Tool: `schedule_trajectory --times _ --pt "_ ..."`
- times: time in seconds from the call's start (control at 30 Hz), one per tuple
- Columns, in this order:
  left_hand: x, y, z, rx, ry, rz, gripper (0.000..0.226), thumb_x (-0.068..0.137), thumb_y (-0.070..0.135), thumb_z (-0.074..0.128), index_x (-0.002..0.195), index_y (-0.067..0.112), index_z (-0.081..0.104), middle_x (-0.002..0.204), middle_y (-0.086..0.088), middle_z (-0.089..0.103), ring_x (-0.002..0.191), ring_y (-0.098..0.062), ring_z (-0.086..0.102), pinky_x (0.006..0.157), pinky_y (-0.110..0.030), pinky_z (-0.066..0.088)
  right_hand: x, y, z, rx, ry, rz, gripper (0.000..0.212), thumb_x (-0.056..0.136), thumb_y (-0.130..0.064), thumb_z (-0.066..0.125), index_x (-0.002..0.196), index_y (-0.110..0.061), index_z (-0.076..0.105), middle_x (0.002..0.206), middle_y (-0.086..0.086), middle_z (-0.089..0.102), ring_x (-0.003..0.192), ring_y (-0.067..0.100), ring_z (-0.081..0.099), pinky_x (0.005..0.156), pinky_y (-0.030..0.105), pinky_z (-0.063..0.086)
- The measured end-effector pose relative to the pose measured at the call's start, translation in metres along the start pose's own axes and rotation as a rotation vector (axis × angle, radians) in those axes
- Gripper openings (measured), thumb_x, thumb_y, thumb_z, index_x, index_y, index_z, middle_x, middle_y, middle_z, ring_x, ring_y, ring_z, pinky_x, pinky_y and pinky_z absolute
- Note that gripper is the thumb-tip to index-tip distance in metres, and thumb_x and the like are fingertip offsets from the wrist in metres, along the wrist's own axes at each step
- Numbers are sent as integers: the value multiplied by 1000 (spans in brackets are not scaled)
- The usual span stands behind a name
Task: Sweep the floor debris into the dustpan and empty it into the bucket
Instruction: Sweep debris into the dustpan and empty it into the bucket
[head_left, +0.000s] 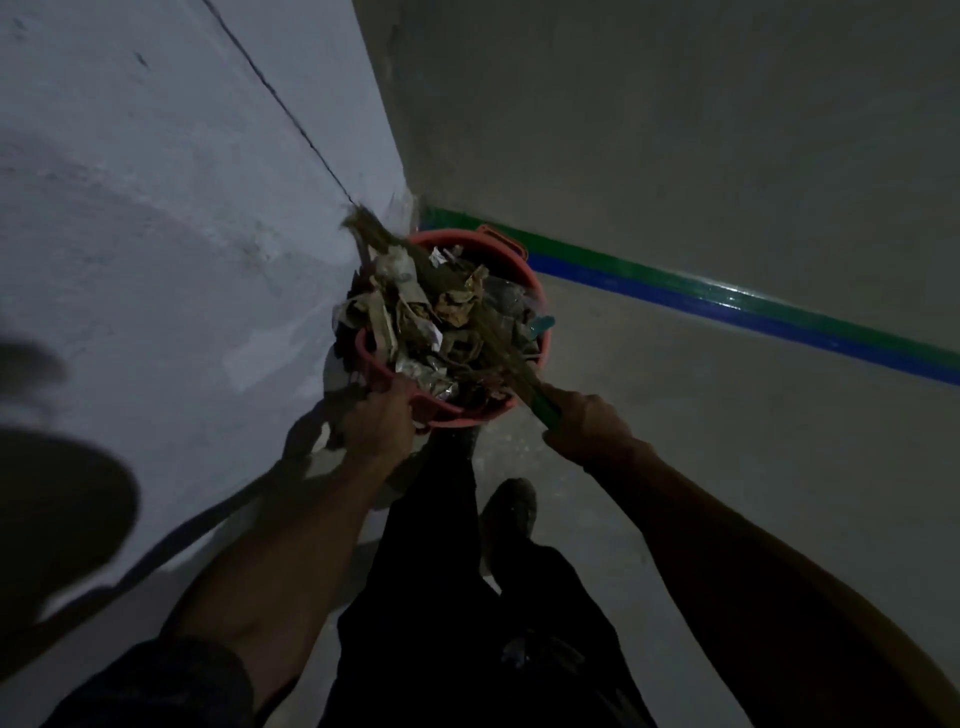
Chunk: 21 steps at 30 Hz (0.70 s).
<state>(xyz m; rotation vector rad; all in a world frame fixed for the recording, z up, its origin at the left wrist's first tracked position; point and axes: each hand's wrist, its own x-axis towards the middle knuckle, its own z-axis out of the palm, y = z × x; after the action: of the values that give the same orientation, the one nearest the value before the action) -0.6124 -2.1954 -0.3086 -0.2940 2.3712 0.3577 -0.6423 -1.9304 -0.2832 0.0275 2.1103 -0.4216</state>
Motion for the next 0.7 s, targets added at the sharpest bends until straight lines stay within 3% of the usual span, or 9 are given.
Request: schedule_trajectory --times 0.2,0.33,0.4,0.47,0.57,0.7 --pt "36 -7 -6 55 -62 -13 22 98 25 43 116 17 53 105 -11 66 97 -33 63 64 -30 43 -4 7 -5 11 39 72 70 83 -22 60 147 -37 38 105 10 64 79 25 58 66 27 42" --pt "44 -3 -26 218 -31 23 25 91 25 54 113 13 52 94 -10 67 84 -32 64 65 -34 41 -25 9 -4 80 79 95 66 83 -22 62 144 -38 41 103 8 64 82 27 61 64 25 40" --pt "43 1 -36 259 -13 46 16 91 29 55 100 16 56 88 -8 66 74 -27 59 65 -33 38 -38 6 0 124 88 101 64 85 -23 62 144 -35 41 101 6 65 77 24 61 61 24 44" --pt "44 6 -42 328 -11 80 12 92 28 55 94 17 60 92 -8 68 78 -27 63 65 -32 38 -47 0 7 163 67 92 62 87 -24 61 145 -33 41 102 6 65 77 24 62 65 31 52" --pt "51 13 -44 406 -10 138 18 91 25 57 102 12 64 99 -12 69 91 -32 67 66 -33 37 -44 -10 19 208 0 84 59 90 -23 60 146 -29 41 106 10 64 79 28 64 70 37 57" --pt "73 24 -40 439 -50 204 37 86 44 66 99 9 63 98 -11 68 92 -32 66 66 -33 43 -15 -9 25 298 -35 154 58 92 -22 58 147 -30 39 112 13 62 88 34 66 72 40 57"
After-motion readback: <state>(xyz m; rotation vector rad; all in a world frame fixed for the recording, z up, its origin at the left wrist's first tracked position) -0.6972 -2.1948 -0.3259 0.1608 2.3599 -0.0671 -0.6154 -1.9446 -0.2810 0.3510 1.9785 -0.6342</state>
